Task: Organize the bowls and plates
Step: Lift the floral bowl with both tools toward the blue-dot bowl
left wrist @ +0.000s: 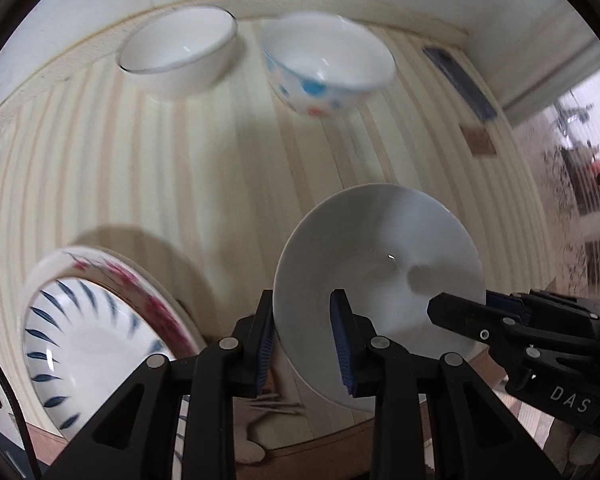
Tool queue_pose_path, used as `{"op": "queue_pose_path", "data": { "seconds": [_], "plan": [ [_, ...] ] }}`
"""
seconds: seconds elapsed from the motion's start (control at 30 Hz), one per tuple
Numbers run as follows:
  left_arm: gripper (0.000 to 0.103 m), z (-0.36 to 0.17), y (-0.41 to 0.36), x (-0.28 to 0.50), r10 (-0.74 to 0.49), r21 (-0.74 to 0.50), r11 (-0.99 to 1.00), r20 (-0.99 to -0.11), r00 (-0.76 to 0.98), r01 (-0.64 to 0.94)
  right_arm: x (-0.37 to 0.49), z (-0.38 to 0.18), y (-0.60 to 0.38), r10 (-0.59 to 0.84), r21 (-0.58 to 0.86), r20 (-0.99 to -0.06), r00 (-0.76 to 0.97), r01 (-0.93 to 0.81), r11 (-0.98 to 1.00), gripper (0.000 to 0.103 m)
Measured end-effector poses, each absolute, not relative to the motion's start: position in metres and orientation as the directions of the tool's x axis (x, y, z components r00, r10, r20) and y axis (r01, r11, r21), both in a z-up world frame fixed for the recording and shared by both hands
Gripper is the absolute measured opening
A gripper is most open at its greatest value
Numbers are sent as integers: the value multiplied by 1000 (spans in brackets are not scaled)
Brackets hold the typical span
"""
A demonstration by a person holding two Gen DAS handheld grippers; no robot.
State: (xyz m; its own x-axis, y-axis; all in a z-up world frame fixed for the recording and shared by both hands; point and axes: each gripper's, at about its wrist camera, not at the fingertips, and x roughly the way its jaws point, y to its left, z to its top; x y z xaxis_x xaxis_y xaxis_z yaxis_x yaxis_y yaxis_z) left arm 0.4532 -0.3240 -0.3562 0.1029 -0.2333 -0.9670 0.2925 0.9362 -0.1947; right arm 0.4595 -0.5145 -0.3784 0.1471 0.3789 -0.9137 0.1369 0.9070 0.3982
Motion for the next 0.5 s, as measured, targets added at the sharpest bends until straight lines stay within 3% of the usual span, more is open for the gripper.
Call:
{"op": "queue_pose_path", "data": {
  "seconds": [0.5],
  "plan": [
    [25, -363, -344, 448, -213, -167, 927, -972, 104, 337, 444, -407, -528, 387, 402, -915, 114, 201, 893, 25]
  ]
}}
